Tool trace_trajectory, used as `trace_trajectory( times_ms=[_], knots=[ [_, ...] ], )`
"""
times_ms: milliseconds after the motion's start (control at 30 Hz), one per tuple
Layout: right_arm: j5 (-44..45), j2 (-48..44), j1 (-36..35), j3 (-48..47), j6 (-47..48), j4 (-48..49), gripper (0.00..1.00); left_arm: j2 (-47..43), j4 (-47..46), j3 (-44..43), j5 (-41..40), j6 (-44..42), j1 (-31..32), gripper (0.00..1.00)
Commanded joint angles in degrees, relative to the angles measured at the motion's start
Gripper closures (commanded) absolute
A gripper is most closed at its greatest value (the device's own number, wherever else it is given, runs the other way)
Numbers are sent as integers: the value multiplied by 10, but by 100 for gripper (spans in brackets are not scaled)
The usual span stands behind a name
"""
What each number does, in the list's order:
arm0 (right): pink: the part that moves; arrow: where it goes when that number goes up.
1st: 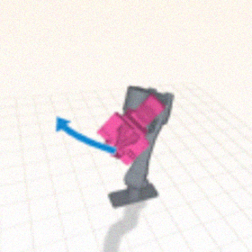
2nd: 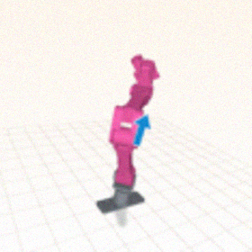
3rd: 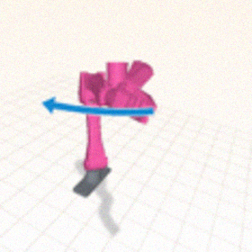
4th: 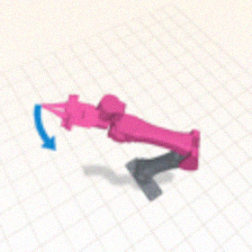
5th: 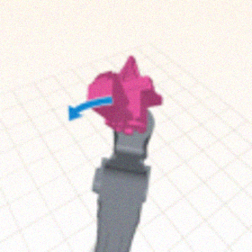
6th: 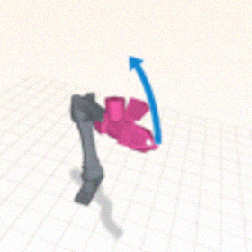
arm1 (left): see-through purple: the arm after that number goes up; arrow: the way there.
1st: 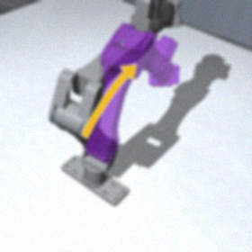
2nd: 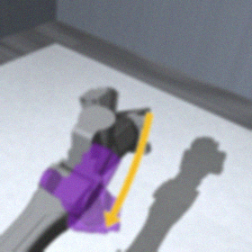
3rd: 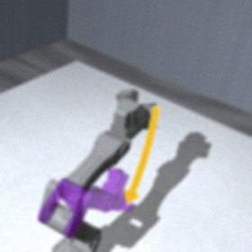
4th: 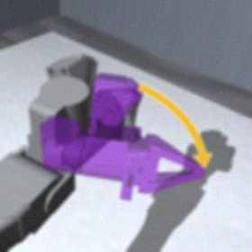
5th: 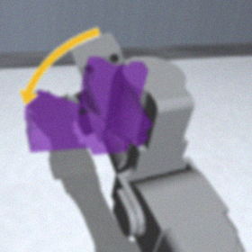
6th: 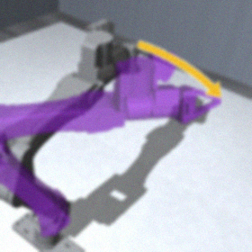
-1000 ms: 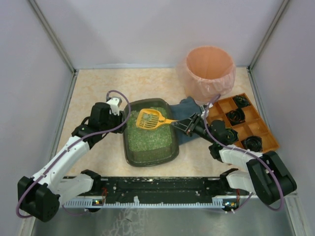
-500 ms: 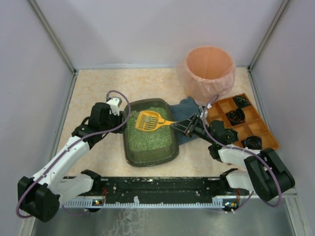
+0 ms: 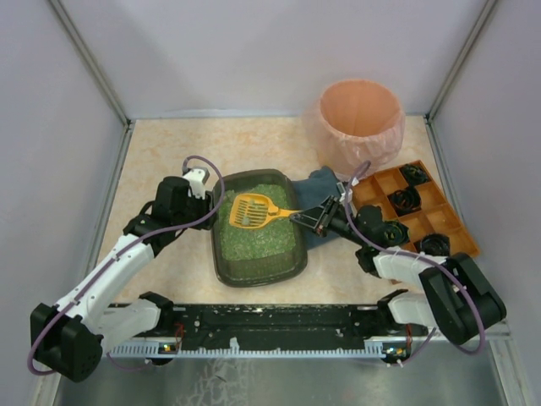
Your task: Clean the litter box
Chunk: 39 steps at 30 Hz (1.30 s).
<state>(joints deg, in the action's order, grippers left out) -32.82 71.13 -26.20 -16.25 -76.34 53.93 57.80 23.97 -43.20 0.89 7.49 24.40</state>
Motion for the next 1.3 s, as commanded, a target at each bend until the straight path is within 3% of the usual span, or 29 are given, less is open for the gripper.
trace_trajectory(
  times_ms=[0,100,233,367,567,900,1133,1267],
  knots=[
    [23,-17,10,4,-4,38,100,-5,-13,3,6,1,4,51],
    [-28,5,-17,-40,21,36,100,-11,-16,5,12,5,3,51],
    [35,-35,20,9,-17,3,100,-11,-18,3,40,17,4,50],
    [-47,-24,-7,-55,35,-36,100,-9,-18,2,40,29,3,47],
    [-4,-113,16,-70,76,-185,100,-4,0,-1,16,48,3,44],
    [-18,-155,39,-157,61,-275,100,-25,15,12,18,41,5,43],
    [-18,-153,124,-311,77,-403,100,-24,15,12,17,39,7,43],
    [17,-153,194,-345,19,-388,100,-20,17,13,10,40,8,43]
  ],
)
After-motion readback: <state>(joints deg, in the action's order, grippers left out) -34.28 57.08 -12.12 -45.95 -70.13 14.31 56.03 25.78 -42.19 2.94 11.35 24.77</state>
